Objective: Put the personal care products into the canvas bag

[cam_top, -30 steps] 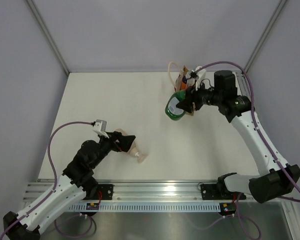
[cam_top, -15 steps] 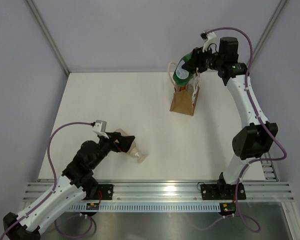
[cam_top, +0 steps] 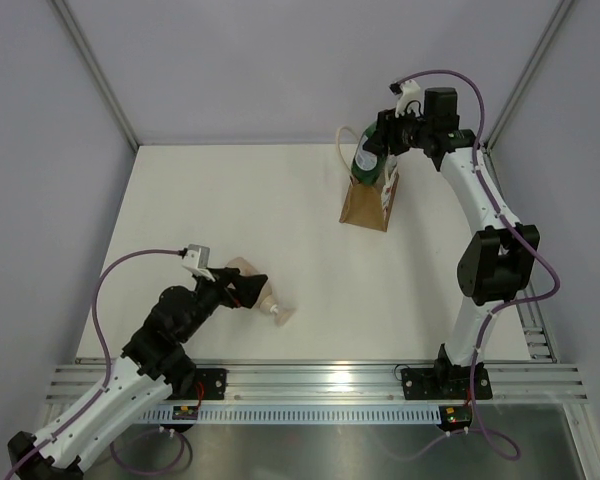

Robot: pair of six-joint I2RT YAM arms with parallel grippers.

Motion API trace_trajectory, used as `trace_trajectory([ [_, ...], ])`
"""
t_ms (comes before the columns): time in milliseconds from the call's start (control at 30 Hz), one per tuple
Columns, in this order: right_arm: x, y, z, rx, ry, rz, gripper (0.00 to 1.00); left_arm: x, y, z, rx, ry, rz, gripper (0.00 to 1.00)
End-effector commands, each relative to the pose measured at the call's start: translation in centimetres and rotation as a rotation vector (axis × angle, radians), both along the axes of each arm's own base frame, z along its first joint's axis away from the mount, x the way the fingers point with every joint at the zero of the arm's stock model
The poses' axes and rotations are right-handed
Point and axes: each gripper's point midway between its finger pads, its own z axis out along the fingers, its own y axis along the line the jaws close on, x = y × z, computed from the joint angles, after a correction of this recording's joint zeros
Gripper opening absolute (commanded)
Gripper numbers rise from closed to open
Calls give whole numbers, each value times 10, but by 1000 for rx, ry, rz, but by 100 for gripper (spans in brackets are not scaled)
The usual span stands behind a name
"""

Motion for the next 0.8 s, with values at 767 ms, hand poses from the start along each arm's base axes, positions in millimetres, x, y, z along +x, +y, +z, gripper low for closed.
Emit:
trace_trajectory([
  [767, 19, -12, 76, -132, -368, 0, 0, 6, -4, 4, -15, -23, 2, 99],
])
